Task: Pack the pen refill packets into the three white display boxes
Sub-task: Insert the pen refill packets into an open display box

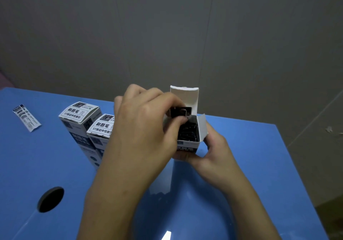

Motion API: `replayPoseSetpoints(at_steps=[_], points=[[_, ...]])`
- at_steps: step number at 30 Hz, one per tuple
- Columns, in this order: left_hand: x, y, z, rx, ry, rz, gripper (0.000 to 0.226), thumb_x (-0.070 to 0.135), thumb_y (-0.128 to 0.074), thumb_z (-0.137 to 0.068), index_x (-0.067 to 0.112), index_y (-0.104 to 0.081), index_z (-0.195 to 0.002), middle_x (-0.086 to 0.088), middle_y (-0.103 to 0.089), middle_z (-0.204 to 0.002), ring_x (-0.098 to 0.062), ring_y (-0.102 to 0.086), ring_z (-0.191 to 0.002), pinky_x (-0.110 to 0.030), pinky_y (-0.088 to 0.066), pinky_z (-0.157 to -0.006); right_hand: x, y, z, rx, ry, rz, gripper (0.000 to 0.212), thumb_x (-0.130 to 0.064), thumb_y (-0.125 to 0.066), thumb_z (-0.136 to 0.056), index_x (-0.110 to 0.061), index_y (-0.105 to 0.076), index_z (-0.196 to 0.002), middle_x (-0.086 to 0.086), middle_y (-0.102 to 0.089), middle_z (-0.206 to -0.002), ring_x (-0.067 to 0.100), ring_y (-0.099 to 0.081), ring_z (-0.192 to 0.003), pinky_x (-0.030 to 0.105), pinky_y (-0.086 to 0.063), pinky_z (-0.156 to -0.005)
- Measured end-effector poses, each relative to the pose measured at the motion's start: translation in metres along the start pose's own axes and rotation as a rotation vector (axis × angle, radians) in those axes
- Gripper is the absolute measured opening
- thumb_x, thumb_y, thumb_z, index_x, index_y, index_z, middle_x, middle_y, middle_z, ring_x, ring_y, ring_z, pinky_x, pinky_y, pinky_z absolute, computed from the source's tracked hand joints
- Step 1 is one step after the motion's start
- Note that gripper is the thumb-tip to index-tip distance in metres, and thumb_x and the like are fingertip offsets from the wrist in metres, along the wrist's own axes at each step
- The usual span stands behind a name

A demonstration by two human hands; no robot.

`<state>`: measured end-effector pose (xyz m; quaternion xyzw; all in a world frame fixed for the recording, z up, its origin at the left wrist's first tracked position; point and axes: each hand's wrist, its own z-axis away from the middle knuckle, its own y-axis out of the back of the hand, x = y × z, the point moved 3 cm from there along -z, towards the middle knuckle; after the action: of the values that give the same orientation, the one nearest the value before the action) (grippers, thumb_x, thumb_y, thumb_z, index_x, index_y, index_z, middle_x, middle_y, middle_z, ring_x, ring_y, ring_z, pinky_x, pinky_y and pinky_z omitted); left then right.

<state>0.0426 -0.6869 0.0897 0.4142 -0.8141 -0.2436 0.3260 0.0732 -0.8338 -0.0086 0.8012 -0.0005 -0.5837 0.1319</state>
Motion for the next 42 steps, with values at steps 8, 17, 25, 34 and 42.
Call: replayPoseSetpoints(at_steps=[8,17,25,34,42], points=[[0.000,-0.002,-0.001,0.013,-0.001,-0.005,0.006,0.024,-0.070,-0.079,0.029,-0.073,-0.080,0.017,-0.063,-0.077,-0.018,-0.050,-0.082,-0.032,-0.027,-0.075,0.001,-0.001,0.000,0.001,0.004,-0.016,0.049,-0.016,-0.081,-0.071,-0.029,-0.063,-0.114,-0.004,-0.069,-0.109,0.025,-0.067,-0.104,0.053,-0.057,-0.085],[0.000,0.006,-0.001,-0.010,0.053,0.056,0.008,0.029,-0.066,-0.082,0.031,-0.072,-0.088,0.015,-0.056,-0.088,-0.012,-0.045,-0.086,-0.030,-0.035,-0.077,-0.004,0.000,0.001,-0.002,0.021,0.018,0.051,-0.010,-0.083,-0.072,-0.030,-0.063,-0.115,-0.007,-0.070,-0.109,0.020,-0.067,-0.104,0.050,-0.056,-0.086],[-0.002,-0.004,0.006,-0.157,0.069,-0.066,0.013,0.032,-0.061,-0.077,0.028,-0.074,-0.080,0.011,-0.050,-0.094,-0.018,-0.040,-0.091,-0.036,-0.030,-0.079,-0.009,-0.002,0.002,-0.005,0.045,0.018,0.046,-0.017,-0.079,-0.072,-0.036,-0.062,-0.111,-0.010,-0.069,-0.106,0.017,-0.067,-0.100,0.036,-0.055,-0.084],[0.003,0.005,0.004,-0.124,0.057,-0.023,0.019,0.028,-0.061,-0.074,0.033,-0.069,-0.090,0.013,-0.049,-0.099,-0.019,-0.041,-0.095,-0.039,-0.038,-0.086,-0.013,-0.002,0.004,-0.014,0.055,0.009,0.042,-0.025,-0.076,-0.073,-0.028,-0.063,-0.113,-0.007,-0.070,-0.106,0.019,-0.067,-0.101,0.030,-0.055,-0.081],[0.001,-0.006,0.008,-0.254,0.124,-0.214,0.034,0.043,-0.040,-0.079,0.040,-0.074,-0.087,0.014,-0.040,-0.107,-0.012,-0.022,-0.097,-0.029,-0.013,-0.082,-0.014,-0.002,0.004,-0.039,0.069,-0.041,0.045,0.007,-0.071,-0.079,-0.021,-0.065,-0.114,-0.005,-0.070,-0.106,0.019,-0.066,-0.102,0.016,-0.052,-0.078]])
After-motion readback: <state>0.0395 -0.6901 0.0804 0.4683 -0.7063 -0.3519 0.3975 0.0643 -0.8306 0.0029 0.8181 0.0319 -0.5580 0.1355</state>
